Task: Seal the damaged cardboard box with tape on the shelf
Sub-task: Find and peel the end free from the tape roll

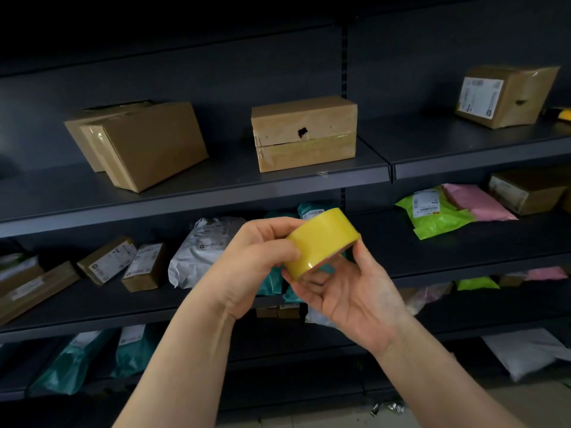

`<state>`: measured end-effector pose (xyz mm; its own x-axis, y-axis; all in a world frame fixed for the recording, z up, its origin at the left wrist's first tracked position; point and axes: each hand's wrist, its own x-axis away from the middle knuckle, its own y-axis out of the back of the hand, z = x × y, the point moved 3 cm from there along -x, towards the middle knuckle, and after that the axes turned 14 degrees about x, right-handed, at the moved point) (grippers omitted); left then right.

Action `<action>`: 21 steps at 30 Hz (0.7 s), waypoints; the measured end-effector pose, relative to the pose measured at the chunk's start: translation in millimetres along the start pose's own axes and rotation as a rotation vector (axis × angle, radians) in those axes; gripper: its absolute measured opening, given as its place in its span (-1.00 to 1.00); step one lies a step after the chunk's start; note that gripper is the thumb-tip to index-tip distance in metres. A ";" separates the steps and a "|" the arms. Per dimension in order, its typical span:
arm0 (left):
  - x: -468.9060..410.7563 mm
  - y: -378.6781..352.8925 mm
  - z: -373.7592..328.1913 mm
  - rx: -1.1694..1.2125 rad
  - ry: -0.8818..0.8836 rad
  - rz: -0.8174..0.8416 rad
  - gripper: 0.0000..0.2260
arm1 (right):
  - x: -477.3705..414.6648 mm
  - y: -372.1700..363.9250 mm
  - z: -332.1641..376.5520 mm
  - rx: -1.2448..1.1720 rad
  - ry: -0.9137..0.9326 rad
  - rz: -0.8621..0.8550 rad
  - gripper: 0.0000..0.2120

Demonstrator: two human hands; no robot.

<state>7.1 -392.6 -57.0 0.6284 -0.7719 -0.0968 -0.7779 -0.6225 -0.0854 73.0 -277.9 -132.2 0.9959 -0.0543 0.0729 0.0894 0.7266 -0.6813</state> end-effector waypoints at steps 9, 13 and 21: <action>-1.0 9.6 9.8 -0.008 0.041 -0.088 -0.71 | 0.3 10.4 -3.6 0.123 -0.063 -0.055 -0.45; -3.7 6.8 7.0 -0.082 0.055 -0.149 -0.75 | 5.6 9.4 9.9 0.593 0.201 -0.209 -0.59; -16.4 -20.6 12.3 -0.134 0.025 -0.085 -0.73 | 13.9 18.7 23.3 0.607 0.313 -0.245 -0.48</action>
<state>12.9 -365.6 -65.8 0.6932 -0.7174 -0.0699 -0.7166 -0.6963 0.0407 88.2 -249.0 -127.0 0.9144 -0.3917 -0.1025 0.3763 0.9156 -0.1414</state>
